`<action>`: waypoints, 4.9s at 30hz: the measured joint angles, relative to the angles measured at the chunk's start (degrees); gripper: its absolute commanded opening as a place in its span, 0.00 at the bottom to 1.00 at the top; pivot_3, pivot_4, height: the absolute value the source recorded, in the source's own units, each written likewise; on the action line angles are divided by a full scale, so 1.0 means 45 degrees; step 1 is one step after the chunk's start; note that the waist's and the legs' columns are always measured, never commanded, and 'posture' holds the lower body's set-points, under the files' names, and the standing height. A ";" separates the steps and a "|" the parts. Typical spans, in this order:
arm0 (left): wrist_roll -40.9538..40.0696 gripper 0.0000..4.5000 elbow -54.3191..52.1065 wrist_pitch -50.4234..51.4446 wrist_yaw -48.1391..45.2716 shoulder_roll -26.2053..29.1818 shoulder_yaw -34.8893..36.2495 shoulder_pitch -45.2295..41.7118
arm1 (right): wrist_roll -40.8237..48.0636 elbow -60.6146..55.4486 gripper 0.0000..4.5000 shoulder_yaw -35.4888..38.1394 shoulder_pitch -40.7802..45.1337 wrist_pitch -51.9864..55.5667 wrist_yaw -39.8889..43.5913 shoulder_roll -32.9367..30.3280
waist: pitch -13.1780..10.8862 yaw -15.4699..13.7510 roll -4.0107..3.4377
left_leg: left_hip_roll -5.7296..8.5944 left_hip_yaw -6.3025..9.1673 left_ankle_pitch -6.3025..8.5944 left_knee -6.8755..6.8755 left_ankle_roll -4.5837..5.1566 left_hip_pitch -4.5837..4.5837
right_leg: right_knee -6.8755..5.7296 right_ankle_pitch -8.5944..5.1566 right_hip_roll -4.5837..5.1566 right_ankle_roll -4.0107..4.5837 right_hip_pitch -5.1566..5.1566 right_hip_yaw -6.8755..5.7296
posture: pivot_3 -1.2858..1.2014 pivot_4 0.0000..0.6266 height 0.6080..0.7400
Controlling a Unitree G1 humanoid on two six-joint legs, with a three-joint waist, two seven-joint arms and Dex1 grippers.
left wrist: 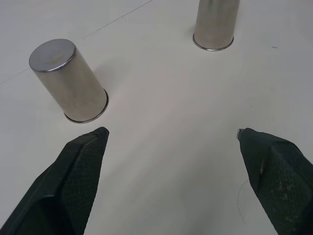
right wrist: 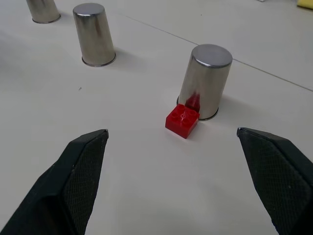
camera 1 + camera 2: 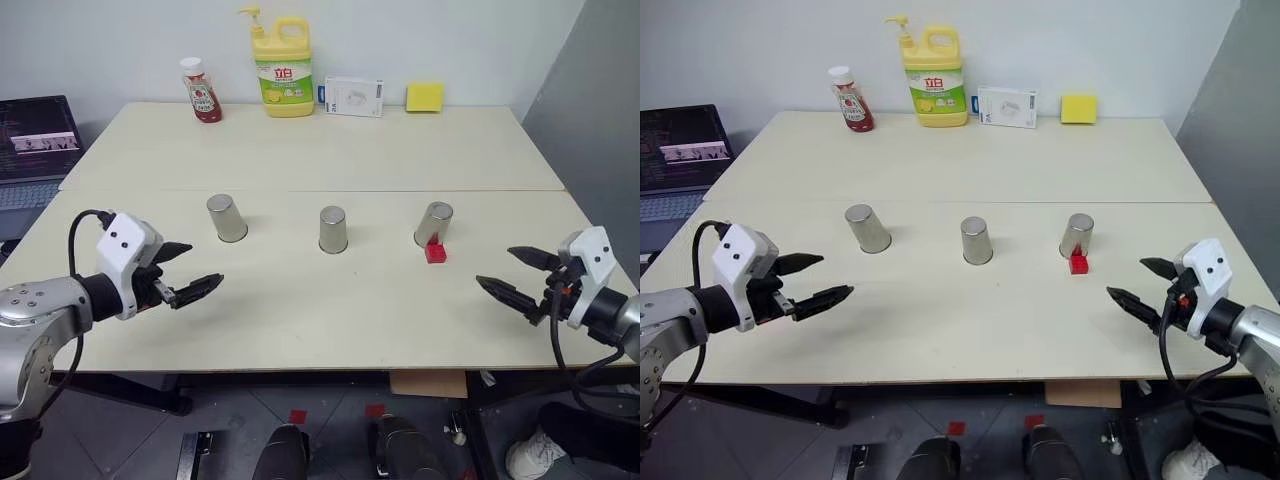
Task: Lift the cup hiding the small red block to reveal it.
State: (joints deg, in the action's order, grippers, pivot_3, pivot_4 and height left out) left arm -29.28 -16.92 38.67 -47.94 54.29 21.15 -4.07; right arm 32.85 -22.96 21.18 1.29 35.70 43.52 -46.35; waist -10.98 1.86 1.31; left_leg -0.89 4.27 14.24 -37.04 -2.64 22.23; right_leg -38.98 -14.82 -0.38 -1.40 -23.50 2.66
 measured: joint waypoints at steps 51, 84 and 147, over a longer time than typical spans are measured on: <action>-0.0024 1.00 -0.0480 -0.0496 0.0013 -0.0610 0.0319 0.0387 | 0.0578 -0.0299 1.00 -0.0926 0.0874 0.0633 -0.0032 0.0313 | 0.0001 -0.0007 0.0001 | 0.0002 -0.0004 0.0001 0.0006 -0.0001 -0.0048 | 0.0007 -0.0003 0.0000 0.0002 0.0038 0.0007 | 0.52 0.24 1.00; 0.0877 1.00 0.1300 -0.1942 -0.1031 -0.0439 -0.1028 -0.0845 | 0.0495 -0.0474 1.00 -0.0979 0.0662 0.0234 -0.0516 0.0806 | 0.0000 -0.0004 0.0001 | -0.0002 -0.0007 0.0001 0.0015 -0.0001 -0.0046 | 0.0012 -0.0005 -0.0001 0.0003 0.0037 0.0007 | 0.52 0.24 1.00; 0.5886 0.59 1.8938 -0.8981 0.1293 -0.9178 -0.5628 -1.3513 | 0.1737 -0.3041 1.00 -0.3240 0.2024 0.1927 -0.1609 0.1456 | 0.0004 0.0000 0.0019 | 0.0038 0.0037 0.0000 0.0002 0.0000 0.0031 | 0.0024 0.0002 0.0000 -0.0017 0.0018 -0.0024 | 0.52 0.24 1.00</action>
State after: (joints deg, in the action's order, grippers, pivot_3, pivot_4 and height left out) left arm -2.79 68.30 -1.74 -42.12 12.99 -4.18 -64.88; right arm 40.67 -36.65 6.60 10.40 44.37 36.28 -39.80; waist -10.97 1.86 1.40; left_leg -0.72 4.43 14.24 -37.03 -2.64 22.38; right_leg -38.88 -14.82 -0.38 -1.47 -23.42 2.55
